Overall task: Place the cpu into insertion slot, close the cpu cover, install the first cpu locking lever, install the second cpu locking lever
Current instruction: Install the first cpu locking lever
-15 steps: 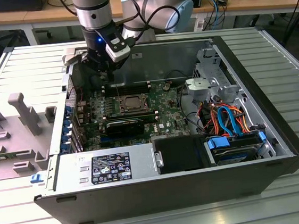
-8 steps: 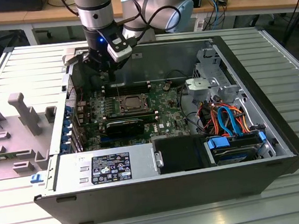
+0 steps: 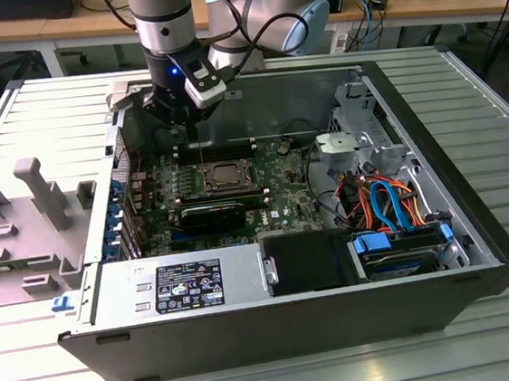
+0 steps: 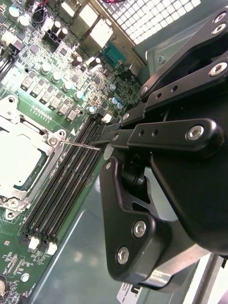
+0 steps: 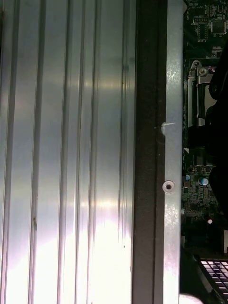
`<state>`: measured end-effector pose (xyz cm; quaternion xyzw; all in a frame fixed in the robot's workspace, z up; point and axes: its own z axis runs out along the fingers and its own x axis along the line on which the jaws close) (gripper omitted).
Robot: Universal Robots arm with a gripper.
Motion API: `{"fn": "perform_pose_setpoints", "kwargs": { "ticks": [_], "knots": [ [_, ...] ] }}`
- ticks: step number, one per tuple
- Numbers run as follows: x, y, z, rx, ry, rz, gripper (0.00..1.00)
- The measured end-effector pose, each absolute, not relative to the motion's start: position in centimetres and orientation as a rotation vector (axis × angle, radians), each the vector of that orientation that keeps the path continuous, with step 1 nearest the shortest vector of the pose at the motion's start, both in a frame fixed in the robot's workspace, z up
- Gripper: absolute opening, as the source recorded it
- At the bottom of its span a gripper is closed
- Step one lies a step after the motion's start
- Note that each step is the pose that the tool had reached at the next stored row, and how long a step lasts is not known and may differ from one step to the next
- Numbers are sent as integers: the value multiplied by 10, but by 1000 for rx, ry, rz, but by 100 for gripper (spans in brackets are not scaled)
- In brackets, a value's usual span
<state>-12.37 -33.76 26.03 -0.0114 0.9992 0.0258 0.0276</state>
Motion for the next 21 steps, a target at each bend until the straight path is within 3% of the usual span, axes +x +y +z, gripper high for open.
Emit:
{"fn": "perform_pose_setpoints", "kwargs": {
  "ticks": [21],
  "knots": [
    [-118, -338, 257, -35, 3085, 80, 11]
  ]
}}
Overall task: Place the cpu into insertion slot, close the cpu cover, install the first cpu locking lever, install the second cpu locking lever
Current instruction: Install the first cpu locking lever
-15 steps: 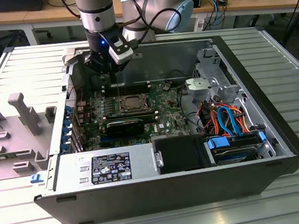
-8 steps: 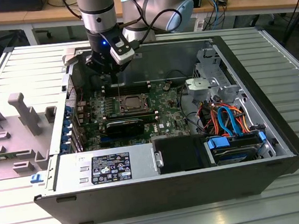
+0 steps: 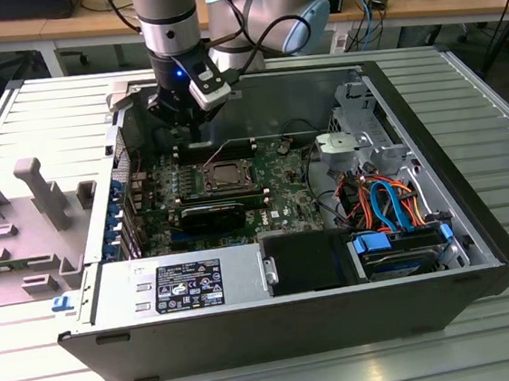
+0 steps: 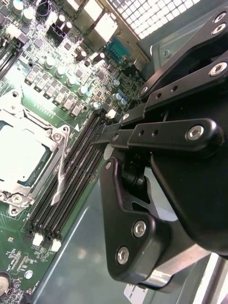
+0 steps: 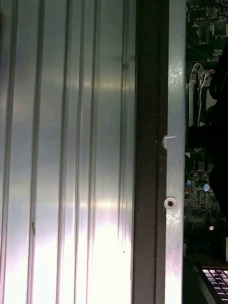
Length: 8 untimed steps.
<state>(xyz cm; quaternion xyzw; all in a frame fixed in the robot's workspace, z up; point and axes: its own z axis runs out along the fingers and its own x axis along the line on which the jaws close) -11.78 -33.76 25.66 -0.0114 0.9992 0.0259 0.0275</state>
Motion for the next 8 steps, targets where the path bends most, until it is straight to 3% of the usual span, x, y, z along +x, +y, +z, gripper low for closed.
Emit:
{"fn": "perform_pose_setpoints", "kwargs": {
  "ticks": [8],
  "knots": [
    [-116, -338, 256, -35, 3085, 80, 11]
  ]
}}
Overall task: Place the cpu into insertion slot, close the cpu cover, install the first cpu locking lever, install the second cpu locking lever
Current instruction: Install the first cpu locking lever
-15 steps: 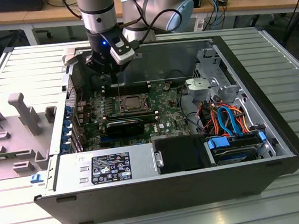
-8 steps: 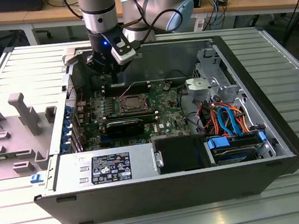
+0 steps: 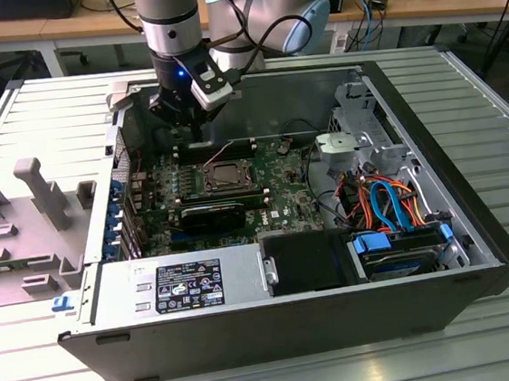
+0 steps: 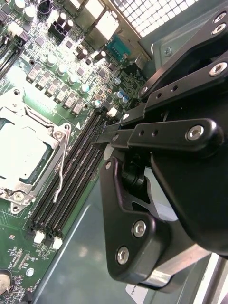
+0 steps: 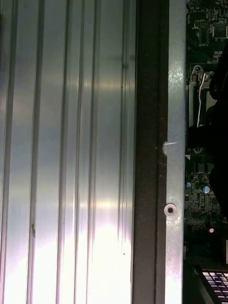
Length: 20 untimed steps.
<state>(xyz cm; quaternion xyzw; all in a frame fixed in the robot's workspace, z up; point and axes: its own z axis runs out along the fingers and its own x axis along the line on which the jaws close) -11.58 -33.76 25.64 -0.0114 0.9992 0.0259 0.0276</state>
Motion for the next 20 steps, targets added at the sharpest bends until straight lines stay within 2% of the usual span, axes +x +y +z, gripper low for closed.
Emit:
{"fn": "perform_pose_setpoints", "kwargs": {
  "ticks": [20],
  "knots": [
    [-111, -338, 253, -35, 3085, 80, 11]
  ]
}}
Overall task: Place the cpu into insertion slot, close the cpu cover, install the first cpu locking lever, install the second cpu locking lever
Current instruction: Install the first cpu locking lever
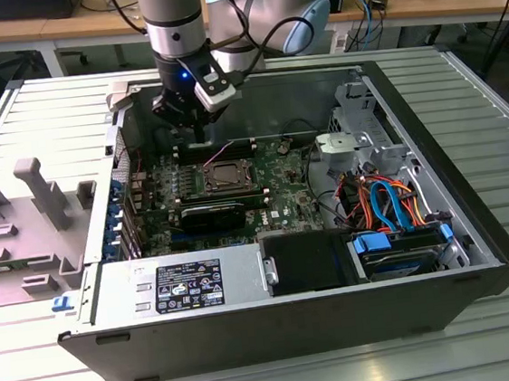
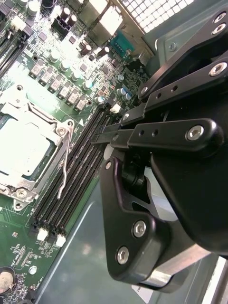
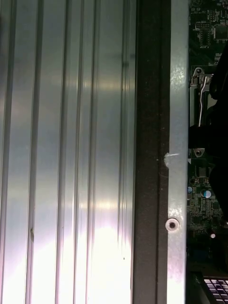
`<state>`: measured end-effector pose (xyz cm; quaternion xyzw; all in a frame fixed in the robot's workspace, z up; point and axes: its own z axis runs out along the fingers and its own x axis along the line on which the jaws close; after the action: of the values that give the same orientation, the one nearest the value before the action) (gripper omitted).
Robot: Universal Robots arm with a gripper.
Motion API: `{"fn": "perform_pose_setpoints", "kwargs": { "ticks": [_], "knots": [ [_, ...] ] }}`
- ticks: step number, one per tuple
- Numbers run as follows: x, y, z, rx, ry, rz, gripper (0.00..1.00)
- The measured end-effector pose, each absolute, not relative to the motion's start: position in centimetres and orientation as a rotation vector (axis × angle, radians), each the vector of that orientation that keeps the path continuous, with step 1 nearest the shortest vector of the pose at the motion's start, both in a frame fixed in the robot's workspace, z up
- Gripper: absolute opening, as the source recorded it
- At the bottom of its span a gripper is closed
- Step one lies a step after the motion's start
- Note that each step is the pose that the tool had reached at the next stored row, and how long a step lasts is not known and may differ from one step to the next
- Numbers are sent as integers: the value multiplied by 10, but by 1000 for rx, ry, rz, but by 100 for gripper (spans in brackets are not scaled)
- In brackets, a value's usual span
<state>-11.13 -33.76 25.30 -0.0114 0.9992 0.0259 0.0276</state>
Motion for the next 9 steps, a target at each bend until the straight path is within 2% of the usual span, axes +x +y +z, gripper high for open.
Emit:
{"fn": "perform_pose_setpoints", "kwargs": {
  "ticks": [9],
  "knots": [
    [-108, -338, 252, -35, 3085, 80, 11]
  ]
}}
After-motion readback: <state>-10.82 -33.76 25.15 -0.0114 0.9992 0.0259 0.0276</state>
